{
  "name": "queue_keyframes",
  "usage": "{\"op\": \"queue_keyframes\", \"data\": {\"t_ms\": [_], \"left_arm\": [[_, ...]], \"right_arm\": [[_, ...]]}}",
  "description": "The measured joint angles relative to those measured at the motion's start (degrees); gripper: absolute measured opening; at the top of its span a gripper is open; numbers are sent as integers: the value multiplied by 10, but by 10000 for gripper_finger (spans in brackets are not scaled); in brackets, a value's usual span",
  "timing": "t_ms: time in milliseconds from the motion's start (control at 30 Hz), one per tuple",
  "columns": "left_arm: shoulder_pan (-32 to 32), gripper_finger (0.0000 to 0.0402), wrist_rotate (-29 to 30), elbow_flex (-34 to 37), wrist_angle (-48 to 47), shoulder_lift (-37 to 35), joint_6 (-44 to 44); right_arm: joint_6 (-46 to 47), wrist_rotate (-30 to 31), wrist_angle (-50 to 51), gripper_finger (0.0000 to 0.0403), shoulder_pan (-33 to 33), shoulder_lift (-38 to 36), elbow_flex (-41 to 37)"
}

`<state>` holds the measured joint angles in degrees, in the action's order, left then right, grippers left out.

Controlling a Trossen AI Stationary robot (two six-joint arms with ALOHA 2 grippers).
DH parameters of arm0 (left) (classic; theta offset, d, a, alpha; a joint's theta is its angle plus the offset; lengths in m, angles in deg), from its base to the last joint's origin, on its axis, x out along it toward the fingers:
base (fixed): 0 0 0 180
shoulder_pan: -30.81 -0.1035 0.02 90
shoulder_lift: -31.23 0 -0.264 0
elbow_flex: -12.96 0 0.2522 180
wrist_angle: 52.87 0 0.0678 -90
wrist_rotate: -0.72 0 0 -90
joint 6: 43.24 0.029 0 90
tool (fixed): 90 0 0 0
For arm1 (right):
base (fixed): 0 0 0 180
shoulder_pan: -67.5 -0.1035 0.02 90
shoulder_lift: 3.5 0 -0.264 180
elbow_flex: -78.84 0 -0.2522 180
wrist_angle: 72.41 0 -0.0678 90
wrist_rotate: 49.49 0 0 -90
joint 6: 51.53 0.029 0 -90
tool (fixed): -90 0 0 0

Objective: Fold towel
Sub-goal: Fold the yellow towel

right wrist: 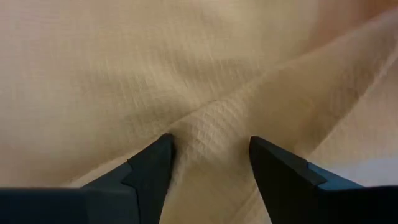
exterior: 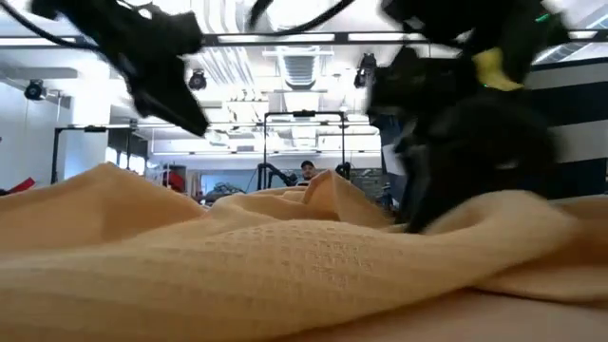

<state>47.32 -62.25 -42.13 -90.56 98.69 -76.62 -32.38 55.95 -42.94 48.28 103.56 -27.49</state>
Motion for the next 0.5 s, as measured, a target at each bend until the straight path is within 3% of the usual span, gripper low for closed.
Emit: {"op": "queue_keyframes", "data": {"t_ms": [133, 267, 367, 500], "left_arm": [[108, 114, 28, 33, 40, -9, -61], [201, 114, 83, 67, 186, 46, -106], [221, 114, 107, 68, 240, 116, -174], [195, 114, 111, 72, 219, 197, -211]], "right_arm": [[-88, 56, 10, 209, 67, 15, 25], [-157, 106, 41, 205, 124, 3, 73], [-174, 87, 91, 204, 129, -31, 99], [-163, 19, 146, 208, 87, -65, 99]]}}
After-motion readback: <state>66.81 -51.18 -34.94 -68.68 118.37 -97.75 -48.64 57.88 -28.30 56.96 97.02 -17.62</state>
